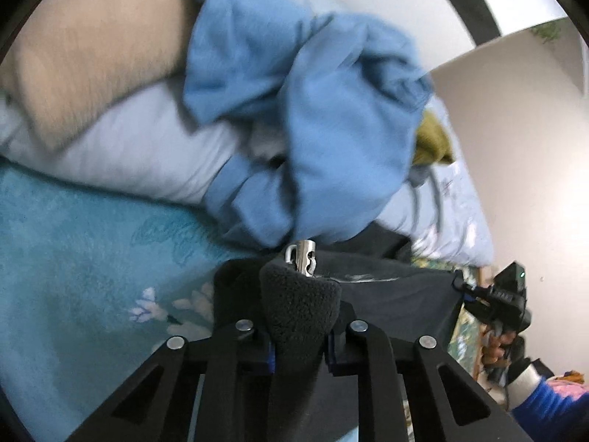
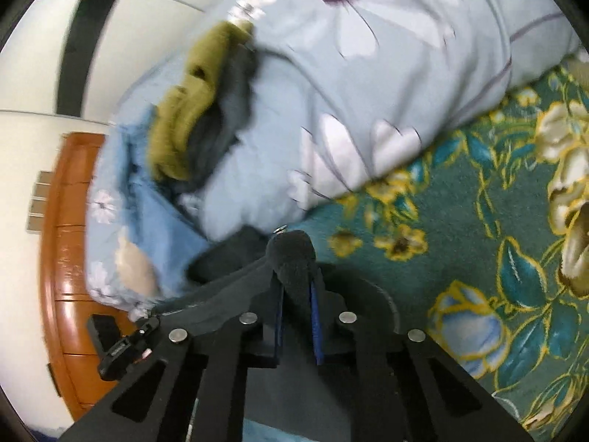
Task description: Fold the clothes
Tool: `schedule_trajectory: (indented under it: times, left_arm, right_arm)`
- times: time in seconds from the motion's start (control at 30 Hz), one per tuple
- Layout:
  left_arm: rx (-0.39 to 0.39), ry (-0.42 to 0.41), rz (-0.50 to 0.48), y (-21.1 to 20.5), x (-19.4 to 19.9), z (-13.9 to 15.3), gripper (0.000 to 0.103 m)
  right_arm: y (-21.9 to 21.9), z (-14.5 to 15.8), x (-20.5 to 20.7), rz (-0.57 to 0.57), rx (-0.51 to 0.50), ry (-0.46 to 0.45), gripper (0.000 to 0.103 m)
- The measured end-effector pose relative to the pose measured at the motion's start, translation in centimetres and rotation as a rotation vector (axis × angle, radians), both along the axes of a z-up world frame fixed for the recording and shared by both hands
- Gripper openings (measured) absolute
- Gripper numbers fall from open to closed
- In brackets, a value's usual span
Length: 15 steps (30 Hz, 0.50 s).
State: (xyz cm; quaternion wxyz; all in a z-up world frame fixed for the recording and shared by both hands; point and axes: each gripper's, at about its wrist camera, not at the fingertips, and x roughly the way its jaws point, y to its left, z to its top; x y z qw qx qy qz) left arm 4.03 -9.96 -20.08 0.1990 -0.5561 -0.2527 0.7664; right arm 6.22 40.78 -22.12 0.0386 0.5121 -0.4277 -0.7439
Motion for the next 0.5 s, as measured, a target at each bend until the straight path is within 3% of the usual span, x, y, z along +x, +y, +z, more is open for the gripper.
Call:
schedule_trajectory:
  times: [0.1,0.27,0.5]
  left_arm:
    - [-0.027,0.047,-0.003,-0.1,-1.5,1.4,0.019]
    - [-0.125,-0.057,-0.011,0.9,-5.3,-3.6,0.019]
    - [-0.096,-0.087,-0.001,0.0,-5.4,-5.6,0.027]
  right_arm:
    - [0.5,0.6,-1.5,0.000,0.033,0.033,0.012]
    - [0.1,-4.6,-4.1,0.000,0.066,-0.120,0.012]
    - [0.3,-7.1,-3.4,-0.023,0.045,-0.173,0.013]
